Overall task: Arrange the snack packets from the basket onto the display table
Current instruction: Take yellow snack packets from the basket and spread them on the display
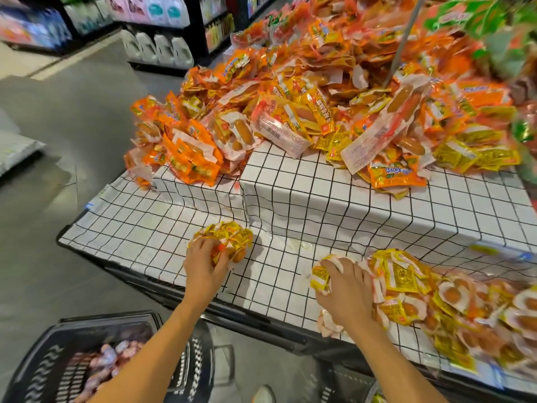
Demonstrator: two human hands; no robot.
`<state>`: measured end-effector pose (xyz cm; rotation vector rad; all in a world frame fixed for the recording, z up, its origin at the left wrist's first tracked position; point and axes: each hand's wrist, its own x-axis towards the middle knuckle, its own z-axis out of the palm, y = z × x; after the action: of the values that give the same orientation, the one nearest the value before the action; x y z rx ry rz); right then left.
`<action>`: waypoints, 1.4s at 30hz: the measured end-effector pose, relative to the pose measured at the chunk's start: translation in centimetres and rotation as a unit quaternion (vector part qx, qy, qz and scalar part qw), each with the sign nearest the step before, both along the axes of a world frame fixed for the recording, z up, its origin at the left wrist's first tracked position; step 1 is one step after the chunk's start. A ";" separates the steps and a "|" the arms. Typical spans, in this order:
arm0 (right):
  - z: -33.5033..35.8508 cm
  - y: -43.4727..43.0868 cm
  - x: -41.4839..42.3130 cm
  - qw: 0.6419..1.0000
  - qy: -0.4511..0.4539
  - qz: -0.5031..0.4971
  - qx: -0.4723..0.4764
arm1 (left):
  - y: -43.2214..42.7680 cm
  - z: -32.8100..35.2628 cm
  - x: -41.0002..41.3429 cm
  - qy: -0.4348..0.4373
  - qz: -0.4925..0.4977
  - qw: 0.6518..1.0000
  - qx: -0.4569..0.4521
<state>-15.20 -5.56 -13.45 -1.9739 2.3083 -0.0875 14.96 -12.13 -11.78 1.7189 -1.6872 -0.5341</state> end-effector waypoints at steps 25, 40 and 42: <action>10.4 1.1 -0.5 0.872 -0.448 -0.080 -0.180 | 2.9 9.8 -5.3 0.234 -0.030 0.972 -0.019; 16.0 11.6 -9.3 0.820 -0.495 -0.124 -0.259 | 9.2 13.6 -17.4 0.239 -0.129 0.962 -0.024; 16.5 14.1 -11.3 0.815 -0.491 -0.141 -0.275 | 11.0 14.2 -19.9 0.239 -0.153 0.959 -0.026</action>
<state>-26.52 8.51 3.08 -1.1592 1.8578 -1.5325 -4.96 -1.13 2.39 1.1691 -1.5907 -0.9522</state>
